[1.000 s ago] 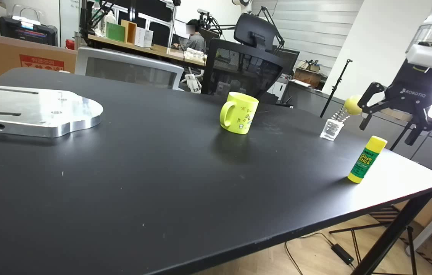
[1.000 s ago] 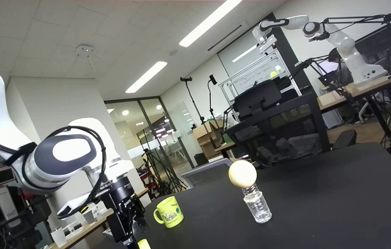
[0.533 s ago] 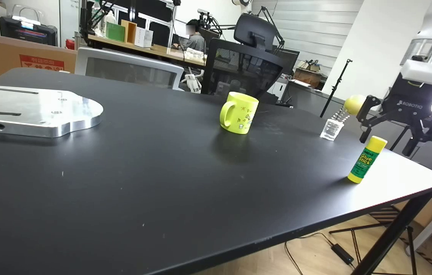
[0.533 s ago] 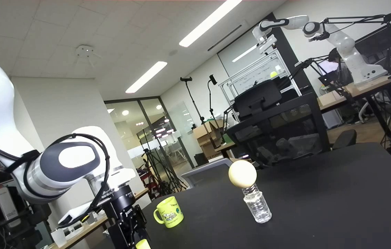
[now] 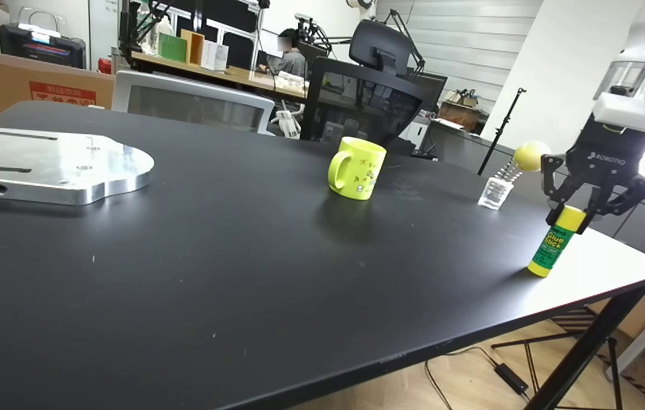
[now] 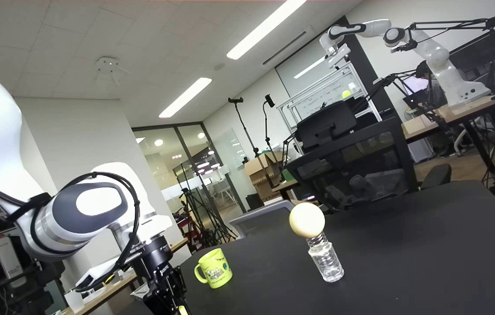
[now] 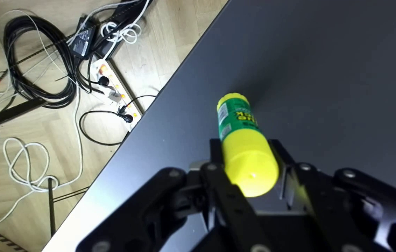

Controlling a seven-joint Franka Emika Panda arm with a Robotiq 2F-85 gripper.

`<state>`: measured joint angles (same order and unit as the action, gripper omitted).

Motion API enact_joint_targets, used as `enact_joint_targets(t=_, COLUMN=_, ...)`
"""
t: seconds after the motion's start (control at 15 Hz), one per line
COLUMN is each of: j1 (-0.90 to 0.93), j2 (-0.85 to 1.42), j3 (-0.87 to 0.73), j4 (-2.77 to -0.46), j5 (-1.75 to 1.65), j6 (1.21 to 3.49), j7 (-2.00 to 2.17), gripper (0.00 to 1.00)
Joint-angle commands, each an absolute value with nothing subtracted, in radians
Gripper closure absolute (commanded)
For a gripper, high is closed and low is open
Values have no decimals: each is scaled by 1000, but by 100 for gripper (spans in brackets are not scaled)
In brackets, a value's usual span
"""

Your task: Pick the object and put it in the cup

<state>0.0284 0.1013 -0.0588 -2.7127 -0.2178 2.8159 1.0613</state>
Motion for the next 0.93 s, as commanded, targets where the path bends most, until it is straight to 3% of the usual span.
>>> enact_joint_targets(t=0.0, j1=48, j2=90, j3=-69, j4=-2698, j5=-200, j6=2809, j7=1087, gripper=90)
enact_joint_targets(t=0.87, j1=-6, j2=-217, j3=-9, j4=-2545, j5=-1, j6=2472, j7=910, gripper=90)
